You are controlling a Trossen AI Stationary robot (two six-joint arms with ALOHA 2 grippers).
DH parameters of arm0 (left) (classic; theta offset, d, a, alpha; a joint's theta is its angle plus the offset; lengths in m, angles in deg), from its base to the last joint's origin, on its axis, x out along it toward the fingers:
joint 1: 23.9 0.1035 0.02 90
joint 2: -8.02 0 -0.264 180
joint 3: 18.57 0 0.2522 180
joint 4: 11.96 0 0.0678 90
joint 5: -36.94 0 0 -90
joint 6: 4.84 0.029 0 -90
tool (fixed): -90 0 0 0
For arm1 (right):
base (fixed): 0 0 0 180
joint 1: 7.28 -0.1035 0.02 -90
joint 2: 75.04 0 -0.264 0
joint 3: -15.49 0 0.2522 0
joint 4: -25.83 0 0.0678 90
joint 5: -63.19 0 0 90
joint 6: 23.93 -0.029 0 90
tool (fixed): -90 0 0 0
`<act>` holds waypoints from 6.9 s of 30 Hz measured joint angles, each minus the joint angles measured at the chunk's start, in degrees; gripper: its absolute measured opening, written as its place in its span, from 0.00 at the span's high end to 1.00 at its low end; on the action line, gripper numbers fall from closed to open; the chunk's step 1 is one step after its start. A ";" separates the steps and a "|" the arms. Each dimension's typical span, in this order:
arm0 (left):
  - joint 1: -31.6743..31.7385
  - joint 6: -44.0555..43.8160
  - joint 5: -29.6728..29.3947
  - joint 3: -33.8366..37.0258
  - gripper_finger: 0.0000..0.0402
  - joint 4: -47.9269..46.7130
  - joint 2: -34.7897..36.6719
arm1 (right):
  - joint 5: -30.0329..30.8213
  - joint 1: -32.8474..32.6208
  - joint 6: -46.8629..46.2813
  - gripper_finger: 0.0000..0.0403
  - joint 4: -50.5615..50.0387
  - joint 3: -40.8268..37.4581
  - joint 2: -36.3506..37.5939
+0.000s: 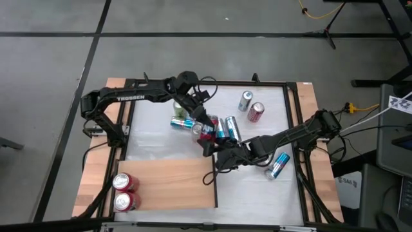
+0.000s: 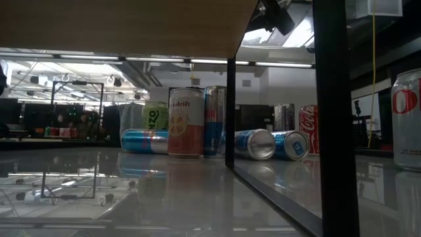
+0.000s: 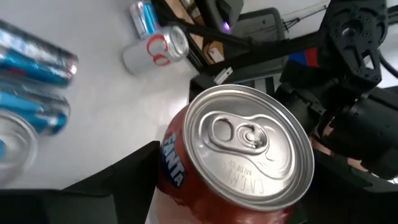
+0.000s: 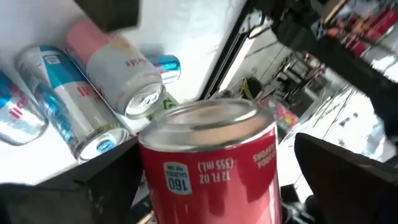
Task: Place canned beverage on shelf
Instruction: Put the orange soda can on the shelf aligned with the orange soda cans
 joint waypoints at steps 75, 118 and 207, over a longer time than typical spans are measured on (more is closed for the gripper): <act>-41.18 2.72 -65.02 5.92 0.24 -40.31 46.29 | 9.91 -1.11 -41.85 0.02 11.73 0.04 13.15; -87.31 -34.47 -93.38 10.43 0.24 -57.92 39.89 | -12.67 3.02 -58.31 0.02 35.96 0.02 -0.07; -92.34 -38.49 -89.82 10.38 0.24 -63.78 34.69 | -27.49 10.40 -79.92 0.02 22.99 41.24 -31.54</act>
